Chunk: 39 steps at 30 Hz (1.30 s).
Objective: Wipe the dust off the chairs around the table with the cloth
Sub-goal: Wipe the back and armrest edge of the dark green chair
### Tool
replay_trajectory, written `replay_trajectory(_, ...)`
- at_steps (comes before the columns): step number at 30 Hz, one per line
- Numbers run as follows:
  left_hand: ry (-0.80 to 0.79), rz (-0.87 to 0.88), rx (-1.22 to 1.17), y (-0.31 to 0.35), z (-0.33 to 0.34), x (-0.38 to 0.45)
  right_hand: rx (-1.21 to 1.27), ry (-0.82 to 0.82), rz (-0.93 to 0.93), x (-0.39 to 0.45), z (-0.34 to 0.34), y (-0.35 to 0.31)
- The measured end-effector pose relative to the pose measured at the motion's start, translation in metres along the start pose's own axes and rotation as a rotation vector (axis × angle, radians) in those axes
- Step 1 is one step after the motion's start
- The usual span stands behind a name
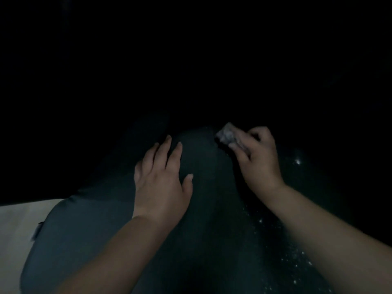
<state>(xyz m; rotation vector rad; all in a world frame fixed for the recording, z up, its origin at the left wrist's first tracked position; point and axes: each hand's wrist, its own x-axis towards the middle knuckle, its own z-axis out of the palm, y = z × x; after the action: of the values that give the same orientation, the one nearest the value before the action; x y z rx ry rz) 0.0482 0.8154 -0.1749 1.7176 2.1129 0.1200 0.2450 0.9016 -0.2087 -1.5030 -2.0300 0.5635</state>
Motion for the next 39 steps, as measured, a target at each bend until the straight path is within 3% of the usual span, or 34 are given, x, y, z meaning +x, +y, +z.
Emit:
replay_trajectory(2, -0.003, 0.001, -0.002, 0.0, 0.001, 0.0, 0.02, 0.074, 0.052, 0.036, 0.011, 0.008)
replay_trajectory(5, 0.001, 0.0, 0.004, 0.0, 0.002, -0.001, -0.043, -0.011, 0.026, 0.068, 0.029, -0.001)
replay_trajectory(13, -0.027, 0.035, -0.014, 0.007, -0.003, -0.003, -0.079, -0.283, -0.255, -0.011, -0.016, -0.001)
replay_trajectory(18, -0.058, 0.064, -0.018, 0.018, -0.002, -0.006, -0.152, -0.099, -0.113, 0.019, -0.019, 0.012)
replay_trajectory(21, -0.07, 0.065, 0.007, 0.025, 0.001, -0.005, -0.142, -0.125, -0.069, -0.003, -0.014, 0.004)
replay_trajectory(25, -0.086, 0.098, 0.014, 0.035, 0.003, -0.002, -0.053, -0.236, -0.149, -0.05, -0.031, 0.004)
replay_trajectory(30, -0.086, 0.149, 0.032, 0.046, 0.006, 0.004, -0.143, -0.036, 0.067, -0.012, -0.055, 0.037)
replay_trajectory(33, -0.085, 0.162, 0.035, 0.053, 0.01, 0.008, -0.149, -0.051, 0.111, -0.018, -0.052, 0.036)
replay_trajectory(37, -0.104, 0.194, 0.033, 0.065, 0.013, 0.007, -0.028, -0.153, 0.025, -0.07, -0.053, 0.02)
replay_trajectory(39, -0.111, 0.216, 0.037, 0.069, 0.014, 0.005, -0.007, -0.113, 0.031, -0.066, -0.062, 0.027)
